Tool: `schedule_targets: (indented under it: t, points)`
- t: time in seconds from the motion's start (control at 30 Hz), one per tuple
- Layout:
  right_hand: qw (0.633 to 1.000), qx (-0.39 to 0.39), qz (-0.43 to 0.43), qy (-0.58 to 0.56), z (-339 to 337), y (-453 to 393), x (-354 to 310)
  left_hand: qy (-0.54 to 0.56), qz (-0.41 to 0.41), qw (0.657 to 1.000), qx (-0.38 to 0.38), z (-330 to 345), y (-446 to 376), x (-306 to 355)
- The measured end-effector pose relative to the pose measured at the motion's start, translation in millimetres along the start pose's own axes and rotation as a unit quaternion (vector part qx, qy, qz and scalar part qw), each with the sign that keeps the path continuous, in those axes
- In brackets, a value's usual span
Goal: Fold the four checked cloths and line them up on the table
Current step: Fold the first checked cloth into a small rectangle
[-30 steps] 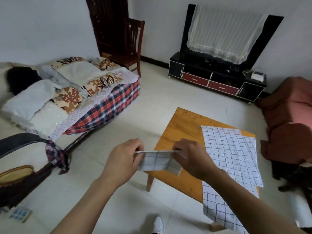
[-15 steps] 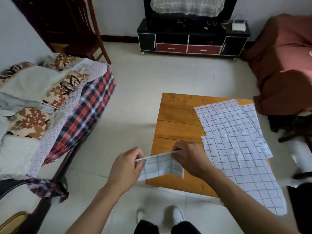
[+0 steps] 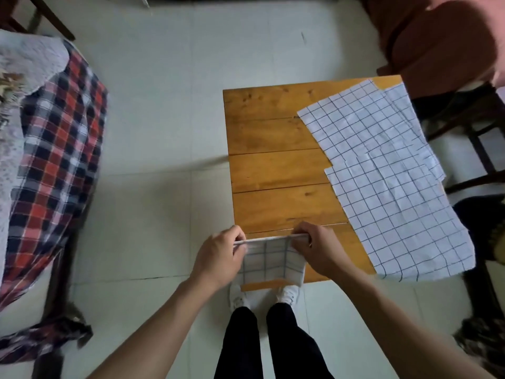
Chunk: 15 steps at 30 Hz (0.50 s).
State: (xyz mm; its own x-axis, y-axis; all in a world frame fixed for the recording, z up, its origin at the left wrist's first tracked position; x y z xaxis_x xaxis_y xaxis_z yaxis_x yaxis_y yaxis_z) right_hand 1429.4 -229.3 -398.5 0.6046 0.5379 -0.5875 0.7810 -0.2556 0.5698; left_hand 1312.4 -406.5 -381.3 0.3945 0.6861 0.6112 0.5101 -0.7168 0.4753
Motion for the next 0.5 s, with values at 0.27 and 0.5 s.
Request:
schedule_targets:
  t: [0.27,0.5]
  points:
    - [0.999,0.0,0.034,0.004,41,-69,71,0.002,-0.028,0.999,-0.029,64,-79,-54]
    - [0.995,0.024,0.047,0.09,74,-100,117,-0.076,-0.038,0.996,0.026,93,-127,-88]
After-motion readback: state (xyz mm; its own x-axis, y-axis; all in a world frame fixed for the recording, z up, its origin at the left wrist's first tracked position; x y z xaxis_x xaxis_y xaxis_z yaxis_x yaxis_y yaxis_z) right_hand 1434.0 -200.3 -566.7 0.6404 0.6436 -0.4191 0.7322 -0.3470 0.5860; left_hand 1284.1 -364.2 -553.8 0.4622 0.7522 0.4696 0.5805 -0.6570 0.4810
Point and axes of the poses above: each hand's wrist, its own y-axis away from the middle knuckle, its own z-axis out of the palm, x = y × z, the point moved 10 cm from there along -y, towards the middle knuckle, and after that the axes turned 12 degrees about -x, right-handed, at the moved point
